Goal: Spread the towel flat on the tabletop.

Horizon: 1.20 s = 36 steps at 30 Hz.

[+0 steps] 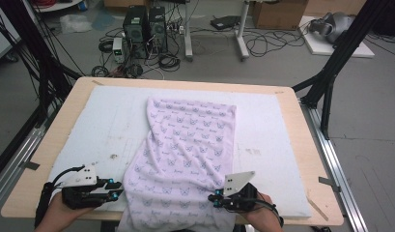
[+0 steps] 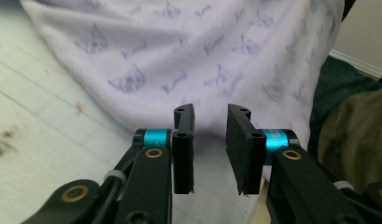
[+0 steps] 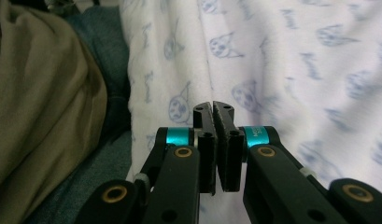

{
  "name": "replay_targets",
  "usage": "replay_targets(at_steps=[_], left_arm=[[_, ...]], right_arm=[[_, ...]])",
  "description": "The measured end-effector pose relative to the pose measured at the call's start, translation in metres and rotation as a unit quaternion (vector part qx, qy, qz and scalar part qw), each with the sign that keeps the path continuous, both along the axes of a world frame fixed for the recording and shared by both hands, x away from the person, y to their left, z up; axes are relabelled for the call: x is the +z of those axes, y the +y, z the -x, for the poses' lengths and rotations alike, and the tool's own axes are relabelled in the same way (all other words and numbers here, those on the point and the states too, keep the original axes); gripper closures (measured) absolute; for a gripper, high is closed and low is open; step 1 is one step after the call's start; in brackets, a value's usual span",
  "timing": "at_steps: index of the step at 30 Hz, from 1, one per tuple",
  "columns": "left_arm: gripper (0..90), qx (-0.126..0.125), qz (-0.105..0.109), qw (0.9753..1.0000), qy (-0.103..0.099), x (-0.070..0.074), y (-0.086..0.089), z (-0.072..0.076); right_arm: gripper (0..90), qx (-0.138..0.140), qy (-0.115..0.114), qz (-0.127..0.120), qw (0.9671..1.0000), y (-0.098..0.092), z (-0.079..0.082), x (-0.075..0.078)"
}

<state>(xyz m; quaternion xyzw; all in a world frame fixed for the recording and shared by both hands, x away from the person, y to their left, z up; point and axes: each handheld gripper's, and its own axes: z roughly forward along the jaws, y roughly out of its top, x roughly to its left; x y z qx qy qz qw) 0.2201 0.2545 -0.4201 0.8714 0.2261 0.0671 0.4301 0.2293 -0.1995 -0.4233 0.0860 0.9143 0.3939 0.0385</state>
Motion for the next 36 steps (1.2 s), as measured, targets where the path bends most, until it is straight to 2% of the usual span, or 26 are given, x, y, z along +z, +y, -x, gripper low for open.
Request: replay_targets(at_steps=[4, 8, 11, 14, 15, 16, 17, 18, 22, 28, 31, 33, 36], left_arm=[[72.6, -0.028, -0.018, 0.9993, 0.015, -0.012, -0.009, 0.003], [72.3, -0.047, -0.019, 0.9986, 0.017, -0.018, -0.02, 0.005], [70.4, -0.055, -0.013, 0.9983, 0.017, -0.019, -0.028, 0.002], [69.3, -0.059, -0.017, 0.998, 0.015, -0.022, -0.037, -0.003], [70.4, -0.06, -0.02, 0.998, 0.008, -0.023, -0.039, -0.003], [76.2, -0.056, -0.026, 0.9981, -0.004, -0.023, -0.04, -0.003], [83.2, -0.055, -0.029, 0.9981, -0.002, -0.022, -0.039, -0.004], [86.0, -0.053, -0.031, 0.9981, 0.002, -0.022, -0.038, -0.004], [88.2, -0.038, -0.046, 0.9982, -0.006, -0.018, -0.031, 0.004], [88.3, -0.013, -0.033, 0.9994, -0.005, -0.009, 0.0, 0.024], [88.2, -0.01, -0.024, 0.9996, -0.007, -0.003, 0.009, 0.034], [87.8, -0.007, -0.016, 0.9998, -0.011, -0.001, 0.01, 0.035], [72.4, -0.001, 0.004, 0.9997, -0.023, 0.002, 0.007, 0.025]], right_arm=[[88.4, -0.01, -0.005, 0.005, 0.9999, -0.008, 0.003, 0.002], [88.4, -0.017, -0.003, 0.029, 0.9994, -0.012, 0.003, -0.003], [88.4, -0.021, 0.003, 0.025, 0.9995, -0.015, 0.002, -0.007], [88.3, -0.017, 0.003, 0.026, 0.9995, -0.012, 0.001, -0.007], [88.2, -0.018, 0.003, 0.026, 0.9995, -0.011, 0.001, -0.008], [88.2, -0.016, 0.004, 0.025, 0.9996, -0.01, 0.001, -0.008], [88.1, -0.016, 0.005, 0.026, 0.9995, -0.01, 0.001, -0.009], [88.1, -0.014, 0.006, 0.026, 0.9995, -0.009, 0.0, -0.01], [88.1, -0.011, 0.007, 0.024, 0.9996, -0.007, 0.0, -0.009], [88.1, 0.001, 0.01, 0.019, 0.9998, -0.003, 0.008, -0.008], [87.9, 0.025, 0.018, 0.016, 0.9994, 0.002, 0.015, -0.006], [83.9, 0.04, 0.019, 0.01, 0.999, 0.004, 0.019, -0.002], [74.2, 0.018, 0.012, -0.013, 0.9997, -0.003, 0.016, 0.007]])
